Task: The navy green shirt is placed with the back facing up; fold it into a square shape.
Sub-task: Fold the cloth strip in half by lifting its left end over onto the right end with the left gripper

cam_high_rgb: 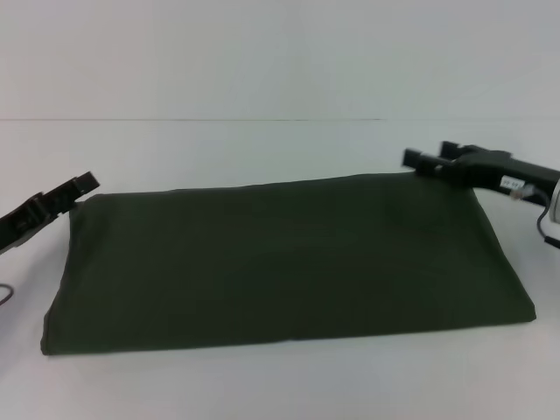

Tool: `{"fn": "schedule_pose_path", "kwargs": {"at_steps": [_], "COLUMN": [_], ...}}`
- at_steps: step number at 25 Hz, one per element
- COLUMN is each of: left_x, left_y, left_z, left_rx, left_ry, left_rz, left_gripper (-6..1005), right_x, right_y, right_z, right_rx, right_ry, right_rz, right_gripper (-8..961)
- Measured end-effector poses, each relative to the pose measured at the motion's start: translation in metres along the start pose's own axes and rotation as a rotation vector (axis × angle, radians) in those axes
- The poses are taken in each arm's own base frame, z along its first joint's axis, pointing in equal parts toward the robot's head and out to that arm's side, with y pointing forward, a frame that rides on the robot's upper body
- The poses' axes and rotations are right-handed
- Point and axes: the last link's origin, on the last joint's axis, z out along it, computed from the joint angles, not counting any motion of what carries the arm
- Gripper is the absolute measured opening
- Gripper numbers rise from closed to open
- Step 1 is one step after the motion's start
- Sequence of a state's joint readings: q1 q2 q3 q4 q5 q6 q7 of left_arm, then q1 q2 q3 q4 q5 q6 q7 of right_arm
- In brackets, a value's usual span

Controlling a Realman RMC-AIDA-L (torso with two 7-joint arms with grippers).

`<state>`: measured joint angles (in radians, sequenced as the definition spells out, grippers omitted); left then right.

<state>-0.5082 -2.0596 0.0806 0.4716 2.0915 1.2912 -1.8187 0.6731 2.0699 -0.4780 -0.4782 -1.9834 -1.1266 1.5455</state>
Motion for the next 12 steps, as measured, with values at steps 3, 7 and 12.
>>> {"fn": "schedule_pose_path", "kwargs": {"at_steps": [3, 7, 12], "left_x": [0.002, 0.005, 0.008], "left_y": [-0.001, -0.007, -0.015], "left_z": [-0.018, -0.044, -0.068], "left_rx": [-0.042, -0.04, 0.0], "left_ry": [-0.04, -0.089, -0.098], "left_rz": [-0.024, -0.048, -0.101], "left_gripper": [708, 774, 895], "right_x": [0.006, 0.024, 0.042], "right_y": [0.021, 0.049, 0.067], "right_z": [0.0, 0.005, 0.012], "right_rx": [-0.14, -0.301, -0.4], "right_ry": [0.044, 0.114, 0.188], "right_rz": [-0.164, -0.348, -0.476], "right_gripper": [876, 922, 925]}}
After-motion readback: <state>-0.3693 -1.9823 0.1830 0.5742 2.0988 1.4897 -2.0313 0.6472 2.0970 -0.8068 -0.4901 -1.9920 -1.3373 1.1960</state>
